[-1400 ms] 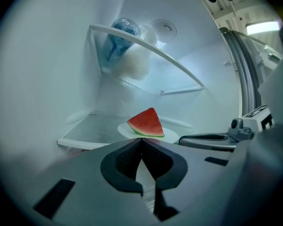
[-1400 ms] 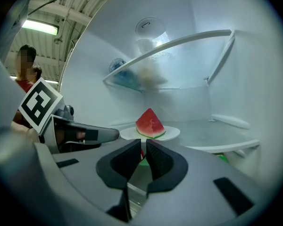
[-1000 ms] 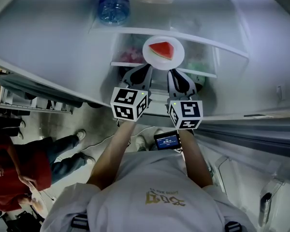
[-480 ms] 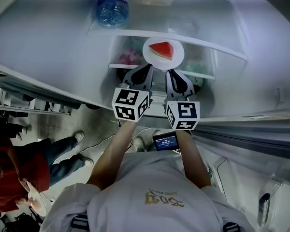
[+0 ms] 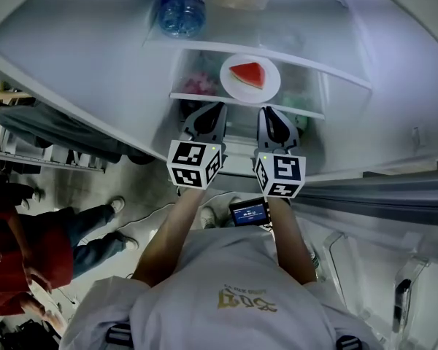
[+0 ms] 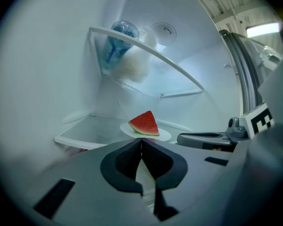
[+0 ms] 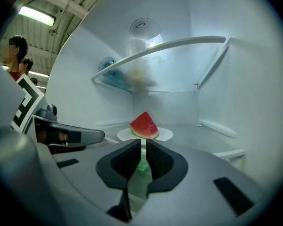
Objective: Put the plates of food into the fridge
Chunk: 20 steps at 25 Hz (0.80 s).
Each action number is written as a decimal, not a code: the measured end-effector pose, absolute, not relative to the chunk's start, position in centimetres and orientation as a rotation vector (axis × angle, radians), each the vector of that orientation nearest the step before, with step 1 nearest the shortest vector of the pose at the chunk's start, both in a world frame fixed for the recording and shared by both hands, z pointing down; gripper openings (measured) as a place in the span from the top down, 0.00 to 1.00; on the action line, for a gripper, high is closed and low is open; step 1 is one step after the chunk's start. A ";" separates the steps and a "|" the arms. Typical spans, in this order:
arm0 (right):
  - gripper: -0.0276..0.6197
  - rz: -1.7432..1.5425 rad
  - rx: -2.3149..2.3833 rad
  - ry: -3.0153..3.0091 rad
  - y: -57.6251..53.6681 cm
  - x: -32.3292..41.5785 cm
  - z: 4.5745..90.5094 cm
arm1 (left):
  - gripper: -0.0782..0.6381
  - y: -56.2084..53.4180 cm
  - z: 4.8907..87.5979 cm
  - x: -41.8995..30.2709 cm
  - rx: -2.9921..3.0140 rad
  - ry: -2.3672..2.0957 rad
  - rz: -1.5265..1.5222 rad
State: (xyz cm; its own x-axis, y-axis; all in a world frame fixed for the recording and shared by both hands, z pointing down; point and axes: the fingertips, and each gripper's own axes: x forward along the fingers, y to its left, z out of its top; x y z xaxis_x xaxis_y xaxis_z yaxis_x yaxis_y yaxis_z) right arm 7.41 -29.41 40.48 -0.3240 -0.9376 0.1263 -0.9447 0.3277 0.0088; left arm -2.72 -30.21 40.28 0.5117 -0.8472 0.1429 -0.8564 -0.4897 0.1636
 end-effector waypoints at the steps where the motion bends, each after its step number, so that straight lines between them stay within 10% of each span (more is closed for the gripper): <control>1: 0.90 0.099 1.769 -2.465 -29.1 7.5 40.4 | 0.88 -30.1 40.0 -3.2 2.538 -1.496 0.065; 20: 0.90 -0.095 2.062 -2.322 -17.2 10.7 35.8 | 0.88 -20.7 35.5 -8.7 2.638 -1.631 -0.065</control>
